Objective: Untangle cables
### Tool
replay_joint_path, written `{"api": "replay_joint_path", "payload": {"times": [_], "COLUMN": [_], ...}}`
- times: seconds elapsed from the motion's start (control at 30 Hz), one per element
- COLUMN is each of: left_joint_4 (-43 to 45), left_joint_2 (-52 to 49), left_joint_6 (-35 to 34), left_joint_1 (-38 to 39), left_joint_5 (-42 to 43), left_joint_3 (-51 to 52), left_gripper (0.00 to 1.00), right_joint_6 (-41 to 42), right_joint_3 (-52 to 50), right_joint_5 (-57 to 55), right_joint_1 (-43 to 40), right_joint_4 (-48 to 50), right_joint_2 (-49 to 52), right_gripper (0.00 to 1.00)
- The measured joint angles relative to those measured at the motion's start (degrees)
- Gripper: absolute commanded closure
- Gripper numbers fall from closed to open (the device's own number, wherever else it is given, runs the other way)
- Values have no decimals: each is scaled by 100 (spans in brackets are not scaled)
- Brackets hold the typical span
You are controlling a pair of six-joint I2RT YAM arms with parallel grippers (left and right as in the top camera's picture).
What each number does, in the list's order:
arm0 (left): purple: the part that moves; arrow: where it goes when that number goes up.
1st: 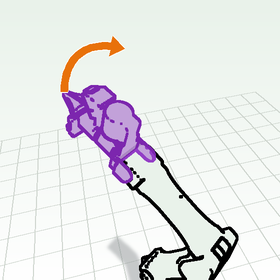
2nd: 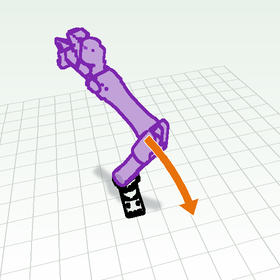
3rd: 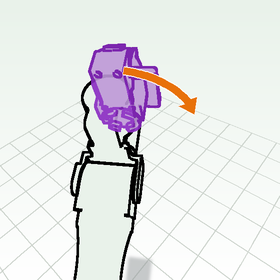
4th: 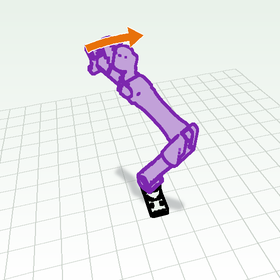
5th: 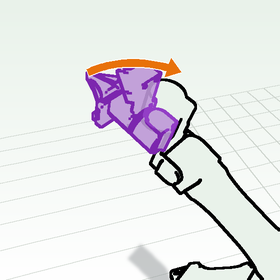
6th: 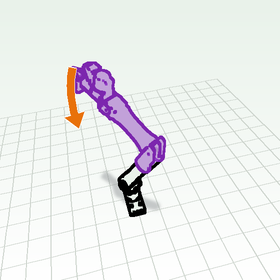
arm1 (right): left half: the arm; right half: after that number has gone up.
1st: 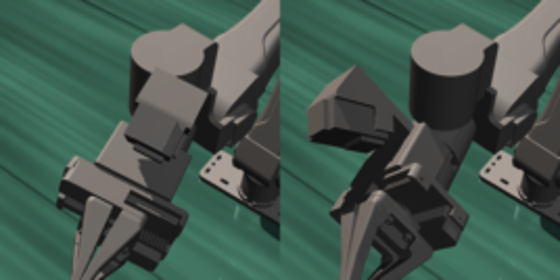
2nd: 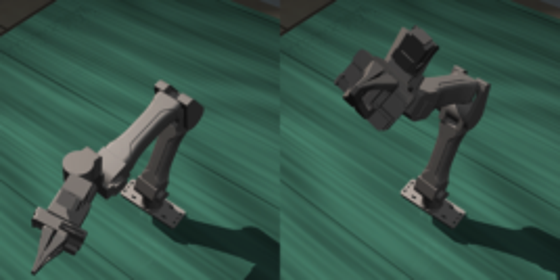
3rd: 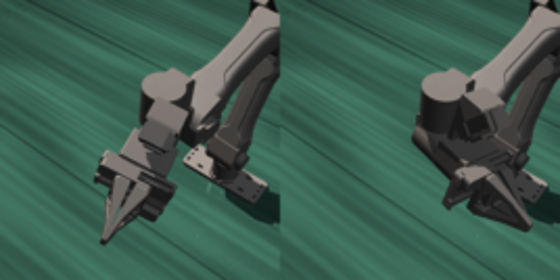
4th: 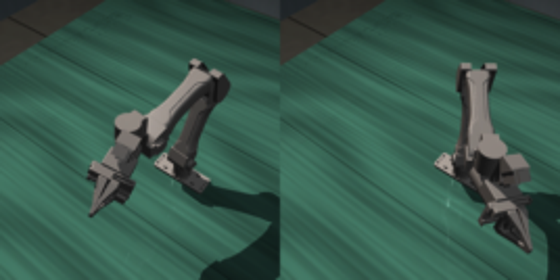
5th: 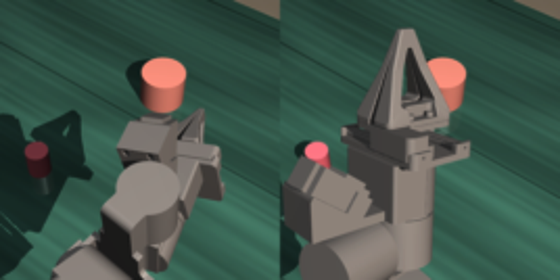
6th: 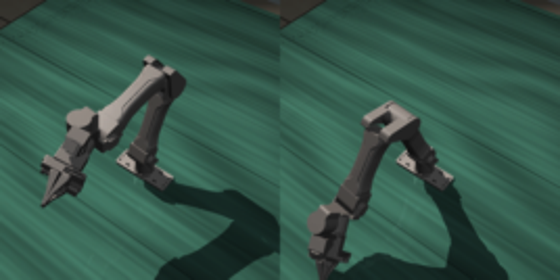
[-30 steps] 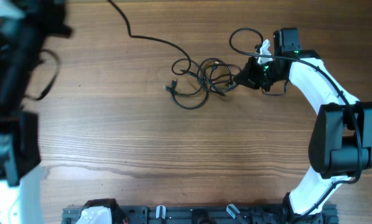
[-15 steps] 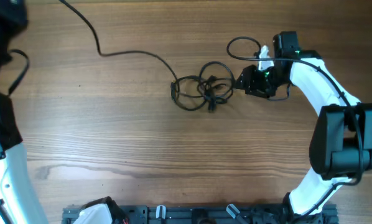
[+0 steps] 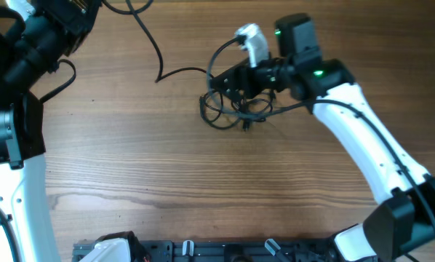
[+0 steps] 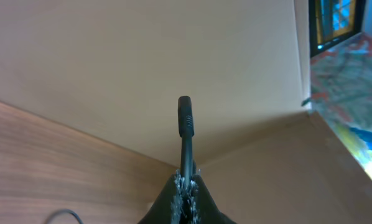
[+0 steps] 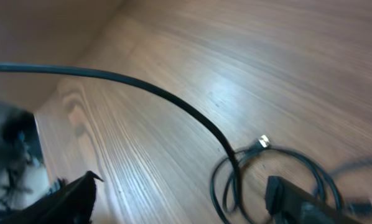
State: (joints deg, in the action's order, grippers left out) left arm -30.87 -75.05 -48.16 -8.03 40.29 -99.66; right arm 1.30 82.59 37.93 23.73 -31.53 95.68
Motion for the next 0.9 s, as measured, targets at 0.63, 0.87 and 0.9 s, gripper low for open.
{"api": "replay_joint_path", "payload": {"times": [0.63,0.87,0.9], "left_joint_4": [-302,-1956,-2201], "left_joint_2": [0,-197,-304], "left_joint_6": [-739,74,240], "left_joint_1": [0,0,0], "left_joint_5": [905,-507,-664], "left_joint_3": [0,-4,-7], "left_gripper": [92,0,0], "right_joint_6": [-588,315,398], "right_joint_3": [-4,138,264], "right_joint_5": [319,-551,-688], "right_joint_1": [402,118,120], "right_joint_4": [1342,-354,-592], "right_joint_2": [778,81,-11], "right_gripper": [96,96,96]}}
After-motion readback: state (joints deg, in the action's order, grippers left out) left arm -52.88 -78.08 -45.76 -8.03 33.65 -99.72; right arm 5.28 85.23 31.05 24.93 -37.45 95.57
